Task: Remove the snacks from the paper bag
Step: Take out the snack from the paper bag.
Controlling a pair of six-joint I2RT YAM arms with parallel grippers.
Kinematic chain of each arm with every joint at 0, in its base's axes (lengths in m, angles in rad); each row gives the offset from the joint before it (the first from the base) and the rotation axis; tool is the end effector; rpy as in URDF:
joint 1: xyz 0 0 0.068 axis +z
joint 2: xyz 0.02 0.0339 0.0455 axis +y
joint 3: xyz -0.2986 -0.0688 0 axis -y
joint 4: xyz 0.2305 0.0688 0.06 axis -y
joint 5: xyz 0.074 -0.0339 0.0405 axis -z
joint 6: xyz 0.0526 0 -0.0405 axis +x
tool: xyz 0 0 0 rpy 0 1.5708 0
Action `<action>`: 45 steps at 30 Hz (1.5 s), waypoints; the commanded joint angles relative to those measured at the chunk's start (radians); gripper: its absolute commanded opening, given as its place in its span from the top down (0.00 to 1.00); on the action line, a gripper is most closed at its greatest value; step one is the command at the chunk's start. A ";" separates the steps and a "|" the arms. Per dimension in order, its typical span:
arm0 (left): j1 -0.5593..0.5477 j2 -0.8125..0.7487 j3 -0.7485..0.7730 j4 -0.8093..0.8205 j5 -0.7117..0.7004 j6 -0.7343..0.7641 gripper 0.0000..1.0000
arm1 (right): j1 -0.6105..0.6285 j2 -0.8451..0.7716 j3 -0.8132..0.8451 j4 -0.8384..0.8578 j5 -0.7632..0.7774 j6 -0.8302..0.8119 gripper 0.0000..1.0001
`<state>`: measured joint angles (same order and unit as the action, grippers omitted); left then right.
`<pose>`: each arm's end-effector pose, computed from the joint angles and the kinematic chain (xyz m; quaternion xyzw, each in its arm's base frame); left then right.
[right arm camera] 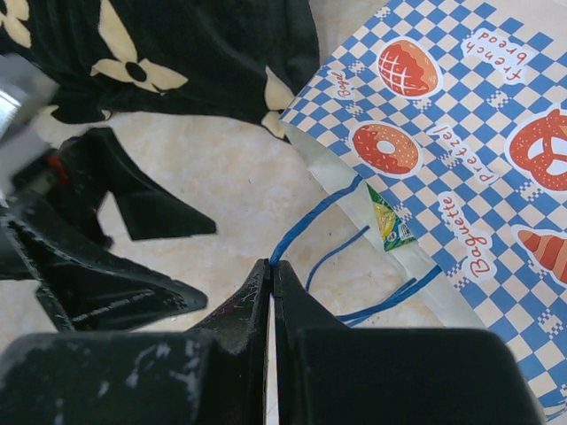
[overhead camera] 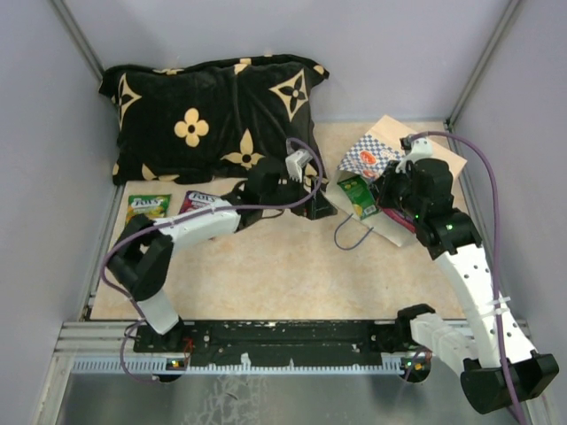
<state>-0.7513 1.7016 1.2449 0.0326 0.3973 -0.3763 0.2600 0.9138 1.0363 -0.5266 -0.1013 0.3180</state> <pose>0.2813 -0.2906 0.3113 0.2587 0.7892 -0.4243 0.3609 0.1680 0.0502 0.3880 -0.0037 0.8340 0.1973 0.5153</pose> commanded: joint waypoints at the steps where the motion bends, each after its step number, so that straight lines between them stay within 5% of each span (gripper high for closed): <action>1: -0.020 0.134 -0.199 0.888 0.221 -0.569 0.13 | 0.010 -0.025 0.058 0.017 0.000 0.005 1.00; 5: -0.066 0.342 -0.188 1.196 0.105 -0.843 0.20 | 0.010 -0.041 0.059 0.001 0.015 0.000 1.00; 10: -0.122 0.503 -0.120 1.276 -0.096 -0.937 0.19 | 0.009 -0.053 0.067 -0.037 0.035 -0.022 1.00; 22: -0.158 0.521 -0.062 0.975 -0.532 -0.803 0.18 | 0.010 -0.077 0.048 -0.072 0.056 -0.024 1.00; 45: -0.172 0.667 0.207 0.543 -0.705 -0.656 0.30 | 0.010 -0.091 0.053 -0.075 0.060 -0.020 1.00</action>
<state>-0.9154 2.3184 1.3937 0.6422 -0.2817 -1.0523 0.2600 0.8433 1.0370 -0.6365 -0.0452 0.3073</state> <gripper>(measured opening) 0.702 0.008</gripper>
